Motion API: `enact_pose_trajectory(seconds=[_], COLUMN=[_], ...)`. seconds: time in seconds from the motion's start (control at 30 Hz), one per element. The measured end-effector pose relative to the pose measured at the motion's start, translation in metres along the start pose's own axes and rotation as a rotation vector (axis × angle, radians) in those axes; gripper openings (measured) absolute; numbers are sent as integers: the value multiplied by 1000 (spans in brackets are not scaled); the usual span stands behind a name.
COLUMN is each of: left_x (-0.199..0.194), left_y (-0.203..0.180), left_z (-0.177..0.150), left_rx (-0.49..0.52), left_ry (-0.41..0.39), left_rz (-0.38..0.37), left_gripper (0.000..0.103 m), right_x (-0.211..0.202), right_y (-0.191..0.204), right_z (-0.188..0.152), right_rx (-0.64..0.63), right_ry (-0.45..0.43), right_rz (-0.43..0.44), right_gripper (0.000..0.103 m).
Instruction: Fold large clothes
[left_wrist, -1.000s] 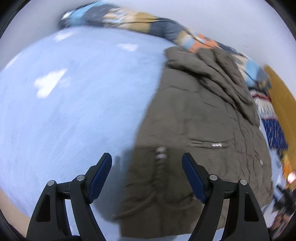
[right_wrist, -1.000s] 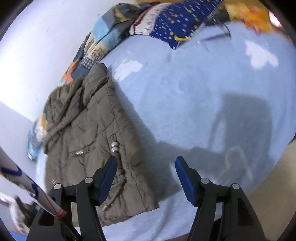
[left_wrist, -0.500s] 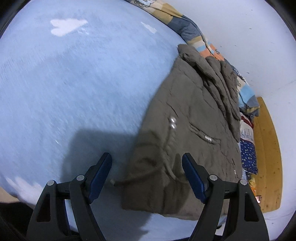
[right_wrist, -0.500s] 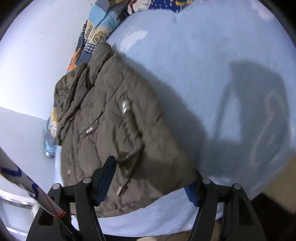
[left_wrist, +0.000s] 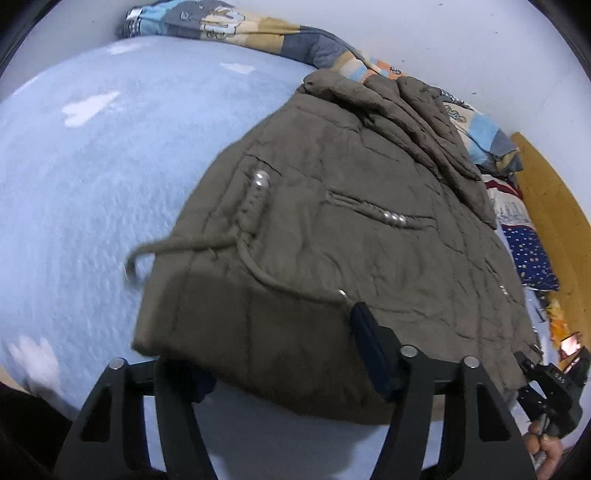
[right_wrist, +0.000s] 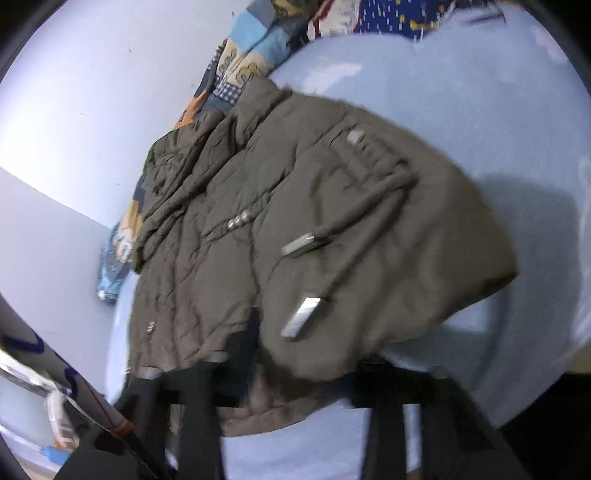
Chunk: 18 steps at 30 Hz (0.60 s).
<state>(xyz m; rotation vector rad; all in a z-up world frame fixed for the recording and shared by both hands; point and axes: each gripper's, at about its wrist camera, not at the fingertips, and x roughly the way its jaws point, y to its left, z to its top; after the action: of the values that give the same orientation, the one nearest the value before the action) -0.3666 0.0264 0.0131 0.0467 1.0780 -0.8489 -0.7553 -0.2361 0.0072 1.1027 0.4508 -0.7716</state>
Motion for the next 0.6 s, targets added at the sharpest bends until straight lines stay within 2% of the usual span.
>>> enact_pose_trajectory(seconds=[0.13, 0.2, 0.6], left_x=[8, 11, 17], left_y=[-5, -8, -16], left_z=[-2, -2, -9], left_rx=[40, 61, 115], left_ry=[-9, -18, -54], left_rz=[49, 66, 115], left_gripper=[60, 60, 64], right_x=[13, 18, 17], right_y=[-9, -19, -30], right_z=[0, 0, -3], right_rx=[28, 82, 121], right_ry=[47, 60, 50], right_rz=[-25, -1, 59], right_gripper=[30, 31, 33])
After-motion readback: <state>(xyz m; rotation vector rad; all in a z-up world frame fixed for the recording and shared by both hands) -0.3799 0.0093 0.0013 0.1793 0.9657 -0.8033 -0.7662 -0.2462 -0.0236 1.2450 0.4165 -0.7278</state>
